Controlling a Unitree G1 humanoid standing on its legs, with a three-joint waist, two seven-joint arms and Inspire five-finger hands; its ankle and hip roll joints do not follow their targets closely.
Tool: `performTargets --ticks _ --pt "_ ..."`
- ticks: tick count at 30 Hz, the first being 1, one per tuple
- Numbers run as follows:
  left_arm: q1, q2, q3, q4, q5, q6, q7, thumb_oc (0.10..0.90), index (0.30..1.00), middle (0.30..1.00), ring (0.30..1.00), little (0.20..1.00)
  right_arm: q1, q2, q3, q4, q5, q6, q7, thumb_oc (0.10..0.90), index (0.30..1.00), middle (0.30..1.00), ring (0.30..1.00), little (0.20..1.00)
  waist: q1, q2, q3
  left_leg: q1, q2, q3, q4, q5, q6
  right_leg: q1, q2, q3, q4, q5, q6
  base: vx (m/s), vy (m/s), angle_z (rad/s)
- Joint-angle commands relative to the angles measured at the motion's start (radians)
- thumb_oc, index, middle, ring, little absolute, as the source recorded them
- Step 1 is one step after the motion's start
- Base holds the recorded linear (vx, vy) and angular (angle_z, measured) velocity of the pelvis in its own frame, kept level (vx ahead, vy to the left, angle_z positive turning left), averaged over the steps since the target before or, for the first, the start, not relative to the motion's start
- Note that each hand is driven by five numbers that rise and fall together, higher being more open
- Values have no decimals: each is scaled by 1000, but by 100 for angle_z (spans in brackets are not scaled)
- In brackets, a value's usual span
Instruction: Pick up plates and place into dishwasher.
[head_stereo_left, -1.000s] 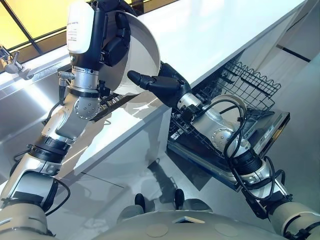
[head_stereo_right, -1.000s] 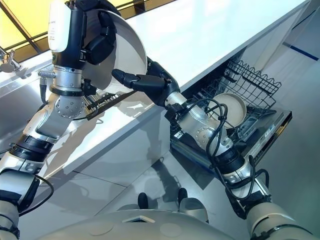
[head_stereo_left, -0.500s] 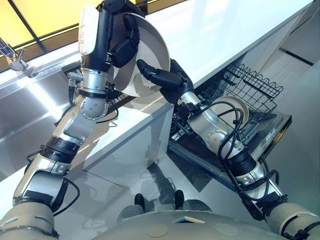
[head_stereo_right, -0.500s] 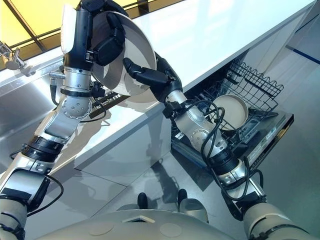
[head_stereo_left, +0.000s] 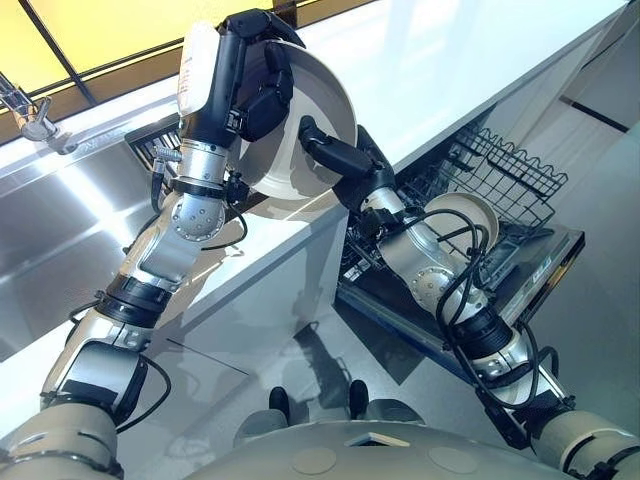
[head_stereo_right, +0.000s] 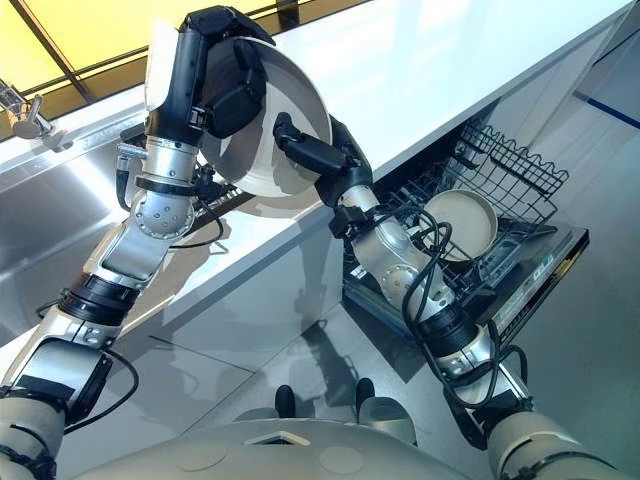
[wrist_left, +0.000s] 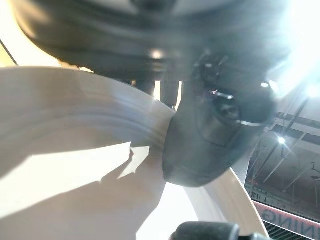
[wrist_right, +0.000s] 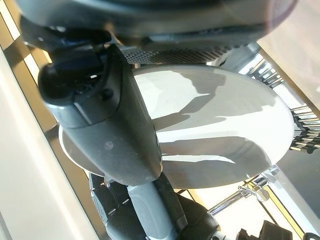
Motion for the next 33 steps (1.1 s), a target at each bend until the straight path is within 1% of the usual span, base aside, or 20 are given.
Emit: performTargets --ticks 1,2,3,4,6,7,10,11,15,17,18,19,20,22,24,26,28,29,33 --pt "-18 -1 -21 -112 -232 -100 -31 800 900 900 900 900 -72 54 -106 -82 13 -183 57 100 300 300 300 200 21 -6 -74 13 -38 47 14 -84 24 -13 38 -29 154 -144 41 0 0 0" --pt "-12 -9 -15 -106 -275 -94 -43 800 900 900 900 900 -74 50 -111 -80 -10 -205 51 100 300 300 300 200 22 -7 -73 12 -38 46 14 -84 23 -13 39 -30 154 -144 41 5 -15 4" --pt "2 -24 -2 -96 -341 -90 -58 800 900 900 900 900 -80 42 -126 -82 -76 -243 32 100 300 300 300 200 22 -7 -71 12 -37 46 14 -84 22 -13 39 -30 154 -144 40 2 -13 6" --pt "15 -34 11 -96 -369 -86 -67 800 900 900 900 900 -87 32 -140 -87 -129 -266 9 100 300 300 300 200 22 -7 -71 12 -37 45 15 -84 22 -13 39 -30 155 -145 40 3 -11 5" --pt "26 -43 39 -91 -430 -80 -83 800 900 900 900 900 -113 6 -182 -88 -232 -296 -43 100 300 300 300 200 21 -6 -71 13 -37 45 15 -86 23 -13 40 -30 156 -147 39 0 0 0" --pt "31 -46 58 -90 -462 -78 -84 800 900 900 900 900 -125 -13 -210 -81 -327 -322 -79 100 300 300 300 200 20 -5 -72 14 -38 44 14 -87 23 -13 40 -29 157 -148 38 0 0 0" --pt "31 -36 121 -91 -512 -52 -96 800 900 900 900 900 -143 -71 -297 -52 -488 -355 -150 100 300 300 300 200 15 2 -76 18 -39 43 14 -91 23 -12 39 -28 160 -152 37 0 0 0" --pt "29 -27 140 -94 -508 -38 -91 800 900 900 900 900 -140 -92 -322 -43 -529 -364 -170 100 300 300 300 200 13 3 -78 19 -39 42 13 -92 23 -12 39 -28 160 -154 37 0 0 0" --pt "53 18 222 -111 -495 -24 -77 800 900 900 900 900 -70 -170 -429 0 -587 -393 -202 100 300 300 300 200 5 11 -81 20 -40 39 10 -95 22 -9 37 -29 159 -161 36 0 0 0" --pt "74 39 263 -120 -504 -21 -83 800 900 900 900 900 -18 -201 -481 19 -625 -402 -218 100 300 300 300 200 1 14 -82 20 -40 37 9 -94 22 -9 36 -30 160 -164 35 0 0 0" --pt "79 41 271 -122 -499 -19 -83 800 900 900 900 900 -10 -207 -490 25 -639 -402 -228 100 300 300 300 200 0 15 -83 21 -40 37 8 -94 23 -8 36 -30 160 -165 35 -4 6 4" --pt "99 57 295 -125 -499 -27 -80 800 900 900 900 900 31 -231 -534 46 -677 -398 -247 100 300 300 300 200 -3 18 -82 19 -39 37 8 -93 21 -9 35 -30 161 -166 36 -9 7 4" --pt "108 63 307 -127 -503 -29 -84 800 900 900 900 900 49 -240 -548 55 -674 -405 -249 100 300 300 300 200 -4 18 -81 19 -39 37 7 -92 21 -9 35 -30 162 -167 35 -13 11 5" --pt "134 78 339 -137 -493 -29 -85 800 900 900 900 900 109 -259 -600 81 -708 -408 -255 100 300 300 300 200 -8 22 -79 19 -38 35 6 -91 21 -10 35 -31 164 -170 35 0 0 0" --pt "157 99 371 -127 -479 -39 -83 800 900 900 900 900 171 -288 -642 123 -798 -387 -283 100 300 300 300 200 -13 26 -76 18 -39 36 6 -90 20 -12 34 -34 167 -171 36 -20 22 5" --pt "169 110 388 -124 -471 -38 -78 800 900 900 900 900 205 -306 -659 148 -860 -366 -295 100 300 300 300 200 -16 29 -75 19 -39 34 5 -89 19 -13 34 -34 168 -173 36 -13 21 7" --pt "181 131 414 -120 -465 -22 -70 800 900 900 900 900 253 -331 -676 190 -921 -331 -293 100 300 300 300 200 -21 32 -74 18 -40 35 4 -89 19 -14 32 -34 169 -174 38 -21 29 7" --pt "187 143 424 -110 -463 -18 -67 800 900 900 900 900 277 -341 -682 211 -920 -320 -279 100 300 300 300 200 -24 33 -73 17 -40 36 3 -88 19 -15 31 -34 169 -174 38 -27 26 4" --pt "202 179 445 -73 -451 20 -69 800 900 900 900 900 354 -340 -675 299 -899 -337 -206 100 300 300 300 200 -32 39 -66 17 -42 39 3 -89 21 -21 28 -34 175 -175 41 -25 15 0"
